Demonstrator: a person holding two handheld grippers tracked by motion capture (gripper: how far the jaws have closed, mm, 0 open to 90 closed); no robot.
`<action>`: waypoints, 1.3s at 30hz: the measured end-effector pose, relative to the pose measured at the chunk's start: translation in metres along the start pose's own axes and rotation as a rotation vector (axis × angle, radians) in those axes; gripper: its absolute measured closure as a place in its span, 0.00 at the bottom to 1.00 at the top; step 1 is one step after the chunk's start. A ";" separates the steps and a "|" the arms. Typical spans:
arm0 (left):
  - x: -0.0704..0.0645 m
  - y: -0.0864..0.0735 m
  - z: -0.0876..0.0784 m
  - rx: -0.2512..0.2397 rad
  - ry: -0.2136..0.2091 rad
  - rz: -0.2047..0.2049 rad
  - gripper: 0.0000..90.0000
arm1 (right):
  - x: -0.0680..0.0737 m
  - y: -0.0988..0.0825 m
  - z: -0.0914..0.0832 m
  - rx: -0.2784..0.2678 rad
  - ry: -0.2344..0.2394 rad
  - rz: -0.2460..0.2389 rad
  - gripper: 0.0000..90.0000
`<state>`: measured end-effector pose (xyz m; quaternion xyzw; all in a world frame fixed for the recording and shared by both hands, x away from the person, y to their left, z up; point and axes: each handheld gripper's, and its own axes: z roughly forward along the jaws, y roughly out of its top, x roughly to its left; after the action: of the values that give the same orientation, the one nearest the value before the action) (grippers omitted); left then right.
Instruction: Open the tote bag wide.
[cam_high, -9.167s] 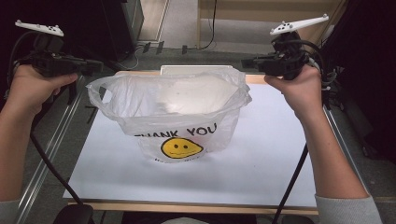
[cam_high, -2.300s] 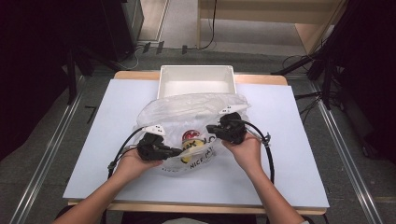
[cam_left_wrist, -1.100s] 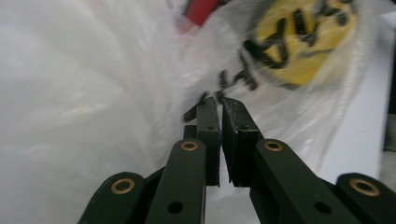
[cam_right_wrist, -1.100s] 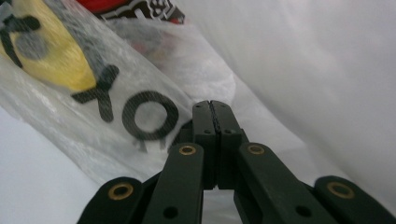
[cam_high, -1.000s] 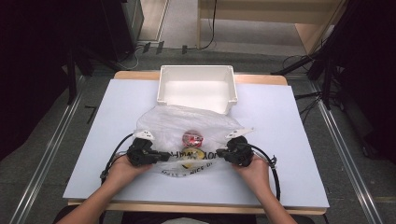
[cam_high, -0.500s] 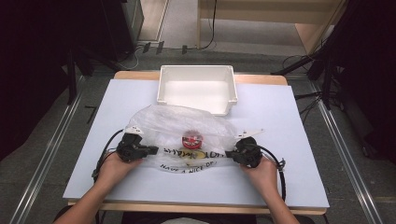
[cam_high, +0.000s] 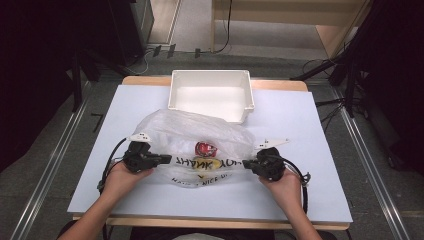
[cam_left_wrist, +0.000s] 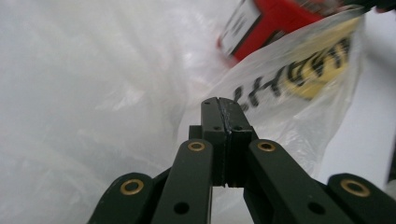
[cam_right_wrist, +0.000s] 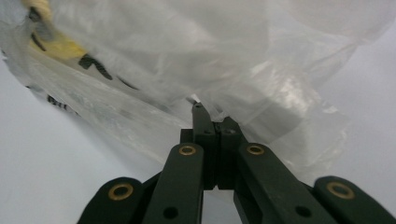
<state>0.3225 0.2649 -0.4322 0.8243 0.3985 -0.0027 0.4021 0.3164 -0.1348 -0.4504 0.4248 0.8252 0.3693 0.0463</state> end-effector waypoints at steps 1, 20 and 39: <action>-0.002 0.001 -0.003 -0.004 -0.007 0.009 1.00 | 0.002 0.001 -0.003 -0.007 0.000 -0.015 1.00; -0.034 0.055 -0.041 -0.036 -0.039 0.107 1.00 | 0.038 0.050 -0.041 -0.128 0.075 -0.126 1.00; -0.013 0.107 -0.040 -0.037 -0.001 0.128 1.00 | 0.019 0.110 -0.017 -0.134 0.082 -0.136 1.00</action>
<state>0.3716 0.2446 -0.3299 0.8404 0.3448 0.0300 0.4170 0.3709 -0.0898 -0.3620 0.3485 0.8267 0.4368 0.0657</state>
